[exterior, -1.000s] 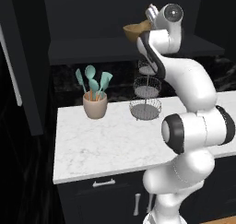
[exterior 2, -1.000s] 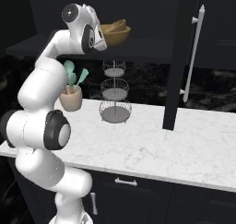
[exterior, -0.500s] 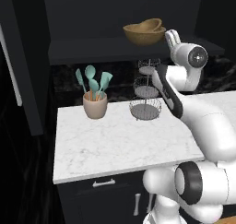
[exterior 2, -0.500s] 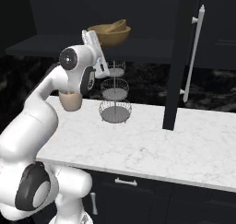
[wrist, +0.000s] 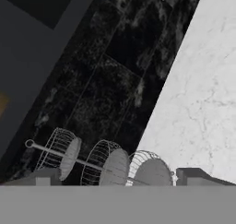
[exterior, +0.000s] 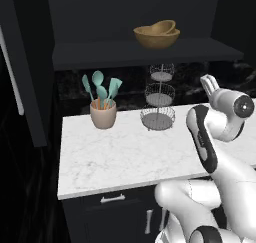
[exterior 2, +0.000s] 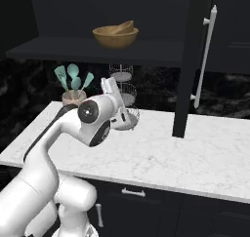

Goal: Pick up the bowls on the counter and stack them on top of one another in the open cabinet. Place the smaller bowl on top of the larger bowl.

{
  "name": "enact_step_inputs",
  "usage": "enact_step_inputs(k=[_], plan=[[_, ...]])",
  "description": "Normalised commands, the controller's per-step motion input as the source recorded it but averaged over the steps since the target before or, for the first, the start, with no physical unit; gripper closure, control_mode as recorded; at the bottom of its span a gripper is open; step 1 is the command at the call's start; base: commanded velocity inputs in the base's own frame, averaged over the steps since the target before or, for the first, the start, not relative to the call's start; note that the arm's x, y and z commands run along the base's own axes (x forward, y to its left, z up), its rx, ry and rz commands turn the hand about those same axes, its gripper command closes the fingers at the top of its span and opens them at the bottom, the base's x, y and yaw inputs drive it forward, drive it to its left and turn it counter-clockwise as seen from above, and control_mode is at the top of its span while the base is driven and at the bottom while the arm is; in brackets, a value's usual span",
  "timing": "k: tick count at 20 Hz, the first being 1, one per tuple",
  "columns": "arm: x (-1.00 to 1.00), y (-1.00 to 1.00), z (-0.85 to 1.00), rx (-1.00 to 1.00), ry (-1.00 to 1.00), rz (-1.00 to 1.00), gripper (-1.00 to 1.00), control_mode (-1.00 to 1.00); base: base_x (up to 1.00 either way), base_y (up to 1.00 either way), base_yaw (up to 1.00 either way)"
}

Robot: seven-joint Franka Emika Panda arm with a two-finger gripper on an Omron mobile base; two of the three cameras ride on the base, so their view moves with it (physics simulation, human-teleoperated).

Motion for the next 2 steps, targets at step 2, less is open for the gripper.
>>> enact_step_inputs(k=[2], plan=[[-0.05,0.08,-0.22,-0.21,-0.05,0.0,-1.0,-1.0,0.0,0.0,0.0]])
